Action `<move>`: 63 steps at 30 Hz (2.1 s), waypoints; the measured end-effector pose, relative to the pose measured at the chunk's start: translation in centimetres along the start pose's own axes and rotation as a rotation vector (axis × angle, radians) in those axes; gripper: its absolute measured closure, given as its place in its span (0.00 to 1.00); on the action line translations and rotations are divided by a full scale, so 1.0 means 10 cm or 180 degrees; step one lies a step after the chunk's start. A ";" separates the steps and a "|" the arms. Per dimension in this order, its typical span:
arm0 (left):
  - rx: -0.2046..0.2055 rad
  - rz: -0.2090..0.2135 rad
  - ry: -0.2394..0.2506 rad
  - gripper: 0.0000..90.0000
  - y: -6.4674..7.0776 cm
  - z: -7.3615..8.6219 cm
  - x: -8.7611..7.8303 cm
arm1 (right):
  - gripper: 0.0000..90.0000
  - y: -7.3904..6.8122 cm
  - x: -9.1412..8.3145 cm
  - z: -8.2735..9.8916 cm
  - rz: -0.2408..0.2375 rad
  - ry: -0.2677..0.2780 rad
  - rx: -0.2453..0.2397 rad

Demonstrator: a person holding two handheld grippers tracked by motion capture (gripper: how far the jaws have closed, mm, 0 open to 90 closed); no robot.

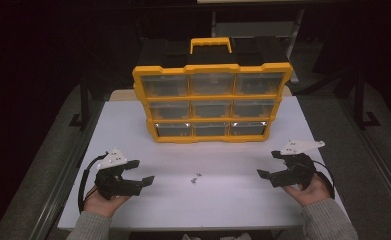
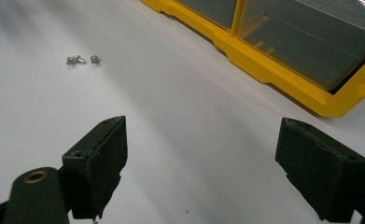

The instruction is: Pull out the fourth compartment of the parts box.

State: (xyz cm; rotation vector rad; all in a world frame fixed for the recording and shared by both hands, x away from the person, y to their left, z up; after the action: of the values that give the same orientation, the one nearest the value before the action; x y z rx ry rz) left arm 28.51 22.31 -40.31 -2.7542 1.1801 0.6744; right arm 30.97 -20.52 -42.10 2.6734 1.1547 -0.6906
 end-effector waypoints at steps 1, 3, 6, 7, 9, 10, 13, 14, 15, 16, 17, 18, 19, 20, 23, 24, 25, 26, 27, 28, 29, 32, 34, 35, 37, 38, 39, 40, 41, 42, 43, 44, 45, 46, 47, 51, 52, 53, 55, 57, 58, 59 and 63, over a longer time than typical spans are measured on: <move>-0.0038 0.0035 0.0011 0.25 0.00 -0.02 0.00 | 0.18 0.00 0.00 0.00 0.0011 -0.0001 -0.0005; -0.0129 0.0081 0.0029 0.26 -0.01 -0.05 0.03 | 0.18 0.02 0.00 0.00 0.0025 -0.0011 0.0019; -0.0288 0.0241 0.0145 0.25 0.01 -0.14 0.05 | 0.18 0.03 -0.01 0.01 0.0037 -0.0017 0.0039; -0.0324 0.0261 0.0181 0.26 0.02 -0.16 0.05 | 0.18 0.03 -0.01 0.02 0.0037 -0.0024 0.0039; -0.0396 0.0328 0.0269 0.28 0.05 -0.23 0.05 | 0.18 0.03 -0.02 0.02 0.0031 -0.0009 0.0034; -0.0416 0.0350 0.0324 0.29 0.08 -0.27 0.04 | 0.18 0.03 -0.02 0.02 0.0023 -0.0008 0.0019; -0.0424 0.0369 0.0394 0.31 0.15 -0.38 0.03 | 0.18 0.02 -0.03 0.01 0.0007 0.0001 0.0000; -0.0418 0.0379 0.0407 0.32 0.17 -0.43 0.03 | 0.18 0.02 -0.03 0.01 0.0007 -0.0001 0.0006; -0.0409 0.0389 0.0410 0.32 0.18 -0.45 0.03 | 0.18 0.02 -0.04 0.01 0.0014 0.0004 0.0000; -0.0423 0.0389 0.0412 0.32 0.19 -0.49 0.03 | 0.18 0.02 -0.04 0.01 0.0016 0.0008 -0.0007; -0.0427 0.0378 0.0400 0.32 0.20 -0.52 0.03 | 0.18 0.02 -0.05 0.00 0.0019 0.0013 0.0001; -0.0463 0.0384 0.0415 0.32 0.21 -0.56 0.04 | 0.18 0.02 -0.05 0.00 0.0009 0.0016 -0.0001; -0.0479 0.0379 0.0414 0.32 0.21 -0.58 0.04 | 0.18 0.03 -0.05 0.00 0.0007 0.0023 -0.0012; -0.0473 0.0363 0.0438 0.33 0.22 -0.61 0.05 | 0.18 0.03 -0.05 0.00 0.0008 0.0024 -0.0010; -0.0449 0.0336 0.0464 0.36 0.25 -0.70 0.07 | 0.18 0.04 -0.05 -0.01 0.0008 0.0030 -0.0007; -0.0443 0.0335 0.0466 0.36 0.25 -0.73 0.08 | 0.18 0.04 -0.05 -0.01 0.0006 0.0029 -0.0014; -0.0462 0.0334 0.0477 0.36 0.25 -0.76 0.09 | 0.18 0.03 -0.05 -0.01 -0.0010 0.0024 -0.0032; -0.0481 0.0326 0.0477 0.36 0.25 -0.79 0.10 | 0.18 0.03 -0.04 -0.02 -0.0012 0.0013 -0.0033; -0.0531 0.0319 0.0486 0.36 0.24 -0.82 0.12 | 0.18 0.02 -0.03 -0.03 -0.0001 0.0019 -0.0030; -0.0565 0.0329 0.0504 0.36 0.23 -0.85 0.13 | 0.18 0.02 -0.02 -0.03 -0.0013 0.0016 -0.0043; -0.0609 0.0330 0.0513 0.35 0.21 -0.89 0.15 | 0.18 0.02 -0.01 -0.03 -0.0020 0.0011 -0.0051; -0.0804 0.0172 0.0546 0.33 0.14 -0.98 0.21 | 0.18 0.01 0.01 -0.03 -0.0021 -0.0015 -0.0065; -0.0877 0.0159 0.0580 0.36 0.09 -1.01 0.26 | 0.18 0.00 0.01 -0.03 -0.0016 -0.0025 -0.0066; -0.0907 0.0133 0.0585 0.37 0.06 -1.02 0.28 | 0.18 0.01 0.00 -0.02 -0.0002 -0.0032 -0.0075; -0.1035 0.0120 0.0617 0.37 -0.01 -1.03 0.34 | 0.19 0.02 0.00 -0.02 0.0005 -0.0020 -0.0034; -0.1141 0.0127 0.0643 0.37 -0.04 -1.04 0.37 | 0.19 0.02 0.00 -0.02 0.0010 -0.0021 -0.0049; -0.1203 0.0132 0.0682 0.37 -0.06 -1.05 0.39 | 0.19 0.03 -0.01 -0.01 0.0008 -0.0023 -0.0058; -0.1265 0.0120 0.0716 0.38 -0.08 -1.06 0.41 | 0.19 0.03 -0.01 -0.01 0.0007 -0.0019 -0.0059; -0.1321 0.0103 0.0758 0.38 -0.10 -1.07 0.42 | 0.19 0.03 -0.02 -0.01 0.0007 -0.0032 -0.0041; -0.1404 0.0092 0.0817 0.40 -0.11 -1.08 0.44 | 0.19 0.03 -0.02 -0.01 0.0005 -0.0033 -0.0041; -0.1438 0.0086 0.0842 0.42 -0.13 -1.09 0.46 | 0.20 0.03 -0.03 0.00 0.0002 -0.0033 -0.0053; -0.1438 0.0086 0.0842 0.43 -0.13 -1.09 0.46 | 0.20 0.03 -0.03 0.00 0.0004 -0.0029 -0.0035; -0.1548 0.0063 0.0878 0.44 -0.15 -1.10 0.51 | 0.20 0.04 -0.04 0.00 0.0013 -0.0020 -0.0033; -0.1628 0.0051 0.0882 0.45 -0.16 -1.11 0.53 | 0.20 0.04 -0.04 0.00 0.0008 -0.0022 -0.0023; -0.1723 0.0056 0.0875 0.46 -0.17 -1.11 0.55 | 0.20 0.05 -0.04 0.00 0.0011 -0.0013 -0.0031; -0.2171 0.0060 0.0747 0.50 -0.29 -1.10 0.62 | 0.23 0.05 -0.08 -0.02 0.0040 0.0057 -0.0014; -0.2255 0.0042 0.0762 0.50 -0.33 -1.11 0.63 | 0.23 0.05 -0.08 -0.03 0.0047 0.0089 -0.0029; -0.2308 0.0036 0.0792 0.51 -0.37 -1.11 0.64 | 0.23 0.06 -0.09 -0.03 0.0053 0.0102 -0.0055; -0.2365 0.0063 0.0831 0.56 -0.40 -1.11 0.65 | 0.23 0.05 -0.09 -0.03 0.0045 0.0101 -0.0032; -0.2369 0.0009 0.0853 0.57 -0.42 -1.12 0.66 | 0.23 0.05 -0.08 -0.03 0.0037 0.0100 -0.0040; -0.2370 -0.0006 0.0882 0.56 -0.42 -1.13 0.67 | 0.23 0.05 -0.07 -0.02 0.0029 0.0086 -0.0057; -0.2376 -0.0021 0.0899 0.57 -0.43 -1.14 0.67 | 0.23 0.05 -0.07 -0.02 0.0021 0.0087 -0.0064; -0.2415 -0.0054 0.0933 0.59 -0.46 -1.16 0.71 | 0.23 0.05 -0.06 -0.03 0.0014 0.0093 -0.0063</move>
State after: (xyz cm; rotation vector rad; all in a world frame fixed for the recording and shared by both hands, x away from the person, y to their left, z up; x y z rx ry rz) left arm 40.28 18.05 -33.34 -3.5886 1.1102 0.8871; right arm 31.07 -21.14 -41.57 2.6775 1.1561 -0.6382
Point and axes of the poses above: each handheld gripper's, and its own axes: x roughly forward along the jaws, z roughly out of its underside, y roughly to its right, the point moved 5 cm from there along x, roughly forward along the jaws, and after that the axes turned 12 degrees about y, right-handed, at the moved point
